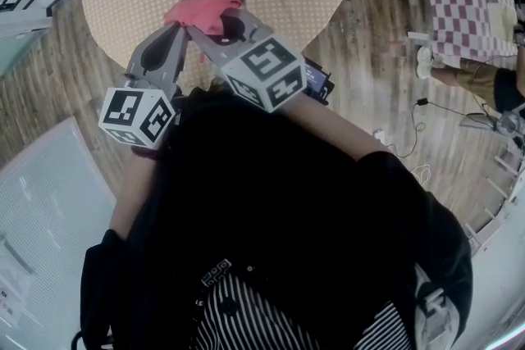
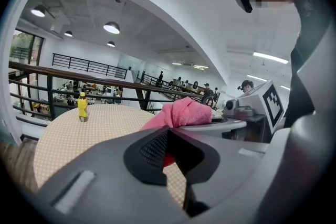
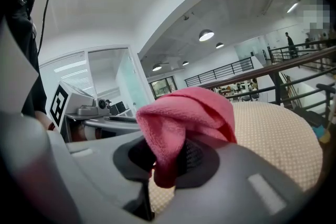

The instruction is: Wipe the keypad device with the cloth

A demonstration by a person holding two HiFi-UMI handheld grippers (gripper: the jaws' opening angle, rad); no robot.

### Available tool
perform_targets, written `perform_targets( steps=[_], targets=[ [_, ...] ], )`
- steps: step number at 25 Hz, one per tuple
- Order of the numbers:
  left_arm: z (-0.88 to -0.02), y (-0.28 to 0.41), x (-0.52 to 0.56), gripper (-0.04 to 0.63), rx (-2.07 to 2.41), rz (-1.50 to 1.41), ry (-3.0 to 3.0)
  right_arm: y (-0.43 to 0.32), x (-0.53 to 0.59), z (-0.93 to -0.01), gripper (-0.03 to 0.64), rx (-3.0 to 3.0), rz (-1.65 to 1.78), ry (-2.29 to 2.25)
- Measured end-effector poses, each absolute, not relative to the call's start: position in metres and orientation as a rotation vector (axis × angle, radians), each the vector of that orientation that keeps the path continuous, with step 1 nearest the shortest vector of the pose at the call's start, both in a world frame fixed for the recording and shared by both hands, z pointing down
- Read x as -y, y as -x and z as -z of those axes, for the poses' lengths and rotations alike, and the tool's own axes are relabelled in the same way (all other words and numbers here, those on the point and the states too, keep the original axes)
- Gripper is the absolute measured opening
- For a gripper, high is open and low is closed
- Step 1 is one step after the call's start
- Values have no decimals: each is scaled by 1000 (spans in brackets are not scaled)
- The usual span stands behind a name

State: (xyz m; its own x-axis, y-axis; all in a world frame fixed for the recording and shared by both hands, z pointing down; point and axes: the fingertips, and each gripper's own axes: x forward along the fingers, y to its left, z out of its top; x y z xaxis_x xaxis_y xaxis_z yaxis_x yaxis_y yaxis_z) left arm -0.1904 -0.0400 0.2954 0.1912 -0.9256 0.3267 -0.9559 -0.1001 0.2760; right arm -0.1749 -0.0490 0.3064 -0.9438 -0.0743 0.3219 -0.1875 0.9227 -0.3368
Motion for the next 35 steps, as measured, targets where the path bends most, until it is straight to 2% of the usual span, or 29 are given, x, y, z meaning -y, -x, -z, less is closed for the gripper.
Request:
perform_targets(
  steps=[12,28,35],
  targets=[
    [-303,195,67,5,1732,-129,-2063,180,77,-316,69,2787,-548,-212],
    [-341,195,131,3,1531,-338,-2130,179,131,-354,69,2758,-697,-368],
    [-368,204,162,2,1451,-308,-2099,186,160,-378,69,2697,-736,-434]
  ],
)
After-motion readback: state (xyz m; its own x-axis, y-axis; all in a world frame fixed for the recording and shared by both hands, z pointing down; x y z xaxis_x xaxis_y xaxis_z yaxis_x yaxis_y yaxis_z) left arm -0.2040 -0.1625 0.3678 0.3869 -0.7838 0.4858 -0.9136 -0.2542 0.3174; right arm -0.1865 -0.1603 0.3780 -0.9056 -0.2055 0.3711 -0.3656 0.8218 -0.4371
